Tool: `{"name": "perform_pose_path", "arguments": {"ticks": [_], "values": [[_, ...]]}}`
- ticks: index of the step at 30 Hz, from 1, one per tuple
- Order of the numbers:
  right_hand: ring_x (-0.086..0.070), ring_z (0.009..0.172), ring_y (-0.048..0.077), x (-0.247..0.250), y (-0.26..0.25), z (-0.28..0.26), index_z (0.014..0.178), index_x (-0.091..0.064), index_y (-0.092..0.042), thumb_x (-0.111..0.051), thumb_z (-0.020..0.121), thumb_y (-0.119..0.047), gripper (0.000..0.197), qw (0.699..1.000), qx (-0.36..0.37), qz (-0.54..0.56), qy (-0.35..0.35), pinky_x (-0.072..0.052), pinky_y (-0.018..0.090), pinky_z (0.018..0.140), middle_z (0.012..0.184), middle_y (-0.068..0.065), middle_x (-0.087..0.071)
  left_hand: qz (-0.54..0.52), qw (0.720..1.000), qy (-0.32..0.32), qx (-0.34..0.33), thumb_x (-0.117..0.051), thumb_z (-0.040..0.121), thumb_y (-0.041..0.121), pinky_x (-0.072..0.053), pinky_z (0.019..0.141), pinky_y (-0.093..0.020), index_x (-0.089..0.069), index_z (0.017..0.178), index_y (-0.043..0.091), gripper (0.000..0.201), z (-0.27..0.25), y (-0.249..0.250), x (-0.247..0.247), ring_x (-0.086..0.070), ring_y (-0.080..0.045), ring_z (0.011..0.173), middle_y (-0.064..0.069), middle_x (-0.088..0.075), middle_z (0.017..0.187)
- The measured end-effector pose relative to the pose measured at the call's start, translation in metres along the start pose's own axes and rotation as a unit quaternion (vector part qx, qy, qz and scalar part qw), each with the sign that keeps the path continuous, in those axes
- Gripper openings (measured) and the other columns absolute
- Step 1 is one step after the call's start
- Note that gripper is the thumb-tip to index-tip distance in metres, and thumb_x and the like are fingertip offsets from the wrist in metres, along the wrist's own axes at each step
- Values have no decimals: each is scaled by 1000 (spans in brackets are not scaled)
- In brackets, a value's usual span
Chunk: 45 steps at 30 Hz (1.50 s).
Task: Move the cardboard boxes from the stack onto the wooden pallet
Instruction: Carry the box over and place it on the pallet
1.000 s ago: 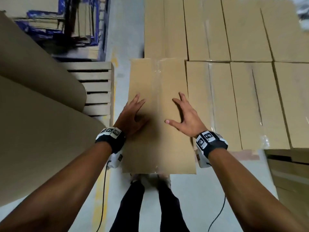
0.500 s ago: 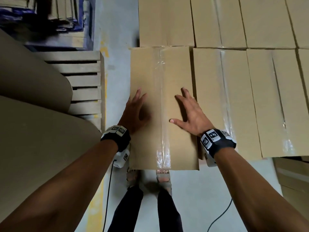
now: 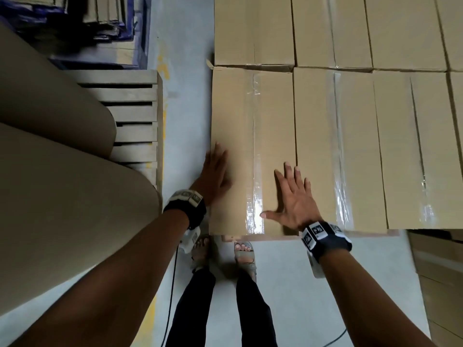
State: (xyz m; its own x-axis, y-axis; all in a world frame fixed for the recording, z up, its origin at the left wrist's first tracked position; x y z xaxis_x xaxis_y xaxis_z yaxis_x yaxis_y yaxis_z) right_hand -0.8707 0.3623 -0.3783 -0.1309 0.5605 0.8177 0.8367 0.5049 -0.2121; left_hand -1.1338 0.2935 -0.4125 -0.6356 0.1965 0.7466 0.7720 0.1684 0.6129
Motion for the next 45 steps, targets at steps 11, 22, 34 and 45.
{"name": "perform_pose_path", "arguments": {"ticks": [11, 22, 34, 45], "values": [[17, 159, 24, -39, 40, -67, 165, 14, -10, -87, 81, -47, 137, 999, 8, 36, 19, 1, 40, 130, 171, 4, 29, -41, 997, -31, 57, -84, 84, 44, -9, 131, -46, 13, 165, 11, 130, -100, 39, -39, 25, -22, 157, -2, 38, 167], [9, 161, 26, -50, 44, -66, 167, 5, -9, -85, 86, -32, 123, 997, 21, 35, 63, -5, 40, 128, 174, 7, 20, -25, 994, -77, 70, -90, 76, 47, -15, 127, -43, 15, 165, 15, 140, -87, 34, -30, 14, -24, 156, 4, 38, 165], [-4, 162, 29, -36, 43, -68, 167, 1, -13, -78, 91, -11, 110, 999, 8, 40, 17, -31, 50, 125, 175, 4, 14, 54, 981, -135, 128, -80, 91, 35, -20, 125, -52, 5, 166, 9, 117, -82, 56, -19, 1, -38, 158, -7, 22, 172], [-67, 111, 39, 22, 38, -175, 140, -58, -16, -66, 91, -2, 51, 990, 2, 119, 76, -57, 41, 92, 130, 17, -68, -44, 986, 7, 159, -73, 94, 19, -50, 107, -37, -61, 141, 9, 49, -179, 135, 15, -65, -33, 124, -15, -68, 136]]}}
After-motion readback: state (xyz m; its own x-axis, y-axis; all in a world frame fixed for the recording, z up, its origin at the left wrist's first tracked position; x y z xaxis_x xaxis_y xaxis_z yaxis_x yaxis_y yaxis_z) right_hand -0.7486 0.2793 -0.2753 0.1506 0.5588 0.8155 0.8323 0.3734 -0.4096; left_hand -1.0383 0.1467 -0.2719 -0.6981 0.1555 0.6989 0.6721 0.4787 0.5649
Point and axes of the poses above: each hand's wrist, its own z-axis towards the middle knuckle, its own x-axis out of the back of the hand, y = z × x, the point moved 3 cm from there along z, towards the middle knuckle
